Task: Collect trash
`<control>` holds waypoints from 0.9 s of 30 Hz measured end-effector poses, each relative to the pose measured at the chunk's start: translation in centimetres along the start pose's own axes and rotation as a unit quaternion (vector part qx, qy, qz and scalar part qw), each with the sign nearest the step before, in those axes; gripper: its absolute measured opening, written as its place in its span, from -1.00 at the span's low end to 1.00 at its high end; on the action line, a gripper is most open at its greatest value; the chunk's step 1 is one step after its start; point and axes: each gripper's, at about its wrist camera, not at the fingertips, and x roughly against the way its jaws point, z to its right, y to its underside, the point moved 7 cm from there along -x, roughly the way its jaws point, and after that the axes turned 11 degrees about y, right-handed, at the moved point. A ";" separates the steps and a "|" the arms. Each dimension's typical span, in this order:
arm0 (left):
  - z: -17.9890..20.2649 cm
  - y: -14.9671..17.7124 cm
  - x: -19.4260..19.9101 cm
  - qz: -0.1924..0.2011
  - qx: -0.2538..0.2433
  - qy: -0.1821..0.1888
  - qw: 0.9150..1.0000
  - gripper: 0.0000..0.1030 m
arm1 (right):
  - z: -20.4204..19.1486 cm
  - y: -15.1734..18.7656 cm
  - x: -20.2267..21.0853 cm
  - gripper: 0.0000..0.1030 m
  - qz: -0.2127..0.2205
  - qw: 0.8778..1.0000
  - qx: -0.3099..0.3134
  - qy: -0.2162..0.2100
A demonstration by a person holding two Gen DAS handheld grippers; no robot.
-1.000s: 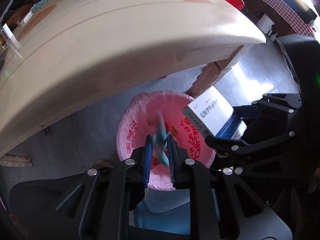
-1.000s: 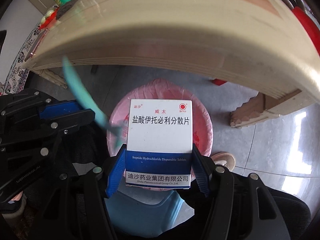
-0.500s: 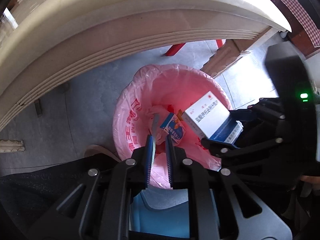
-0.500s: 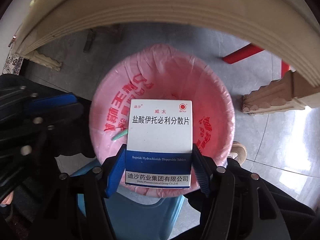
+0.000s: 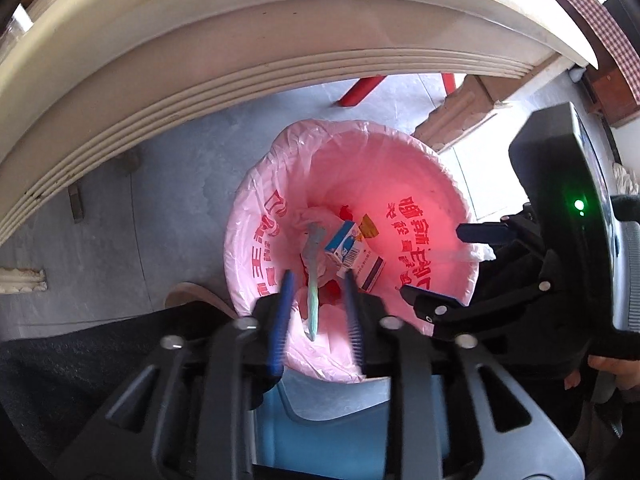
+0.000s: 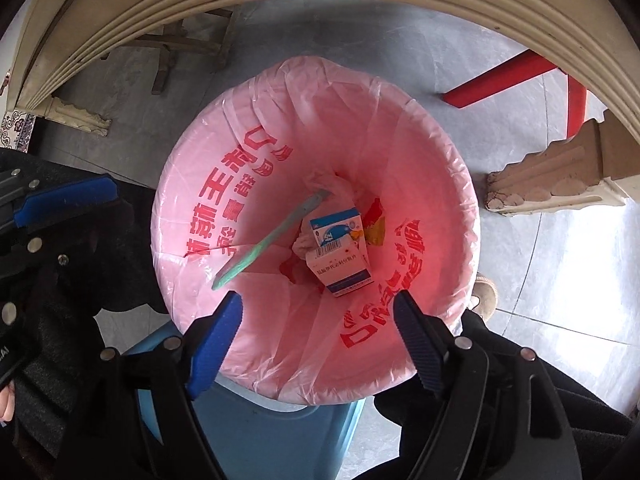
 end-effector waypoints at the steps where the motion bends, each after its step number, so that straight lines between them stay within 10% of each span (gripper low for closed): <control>1: 0.0 0.0 0.0 0.001 0.003 0.002 1.000 -0.36 | 0.0 0.0 0.1 0.48 0.001 1.000 0.000 0.001; 6: 0.5 -0.1 1.3 0.030 0.021 0.002 0.999 0.01 | 0.7 -0.1 1.6 0.48 0.019 1.000 -0.011 0.013; 17: 1.8 -0.4 6.0 0.098 0.049 -0.038 0.993 0.15 | 3.2 0.1 9.5 0.60 0.115 0.990 -0.047 0.069; 27: 5.6 -1.6 16.0 0.219 0.035 -0.097 0.970 0.38 | 6.9 1.4 20.1 0.75 0.232 0.961 -0.116 0.097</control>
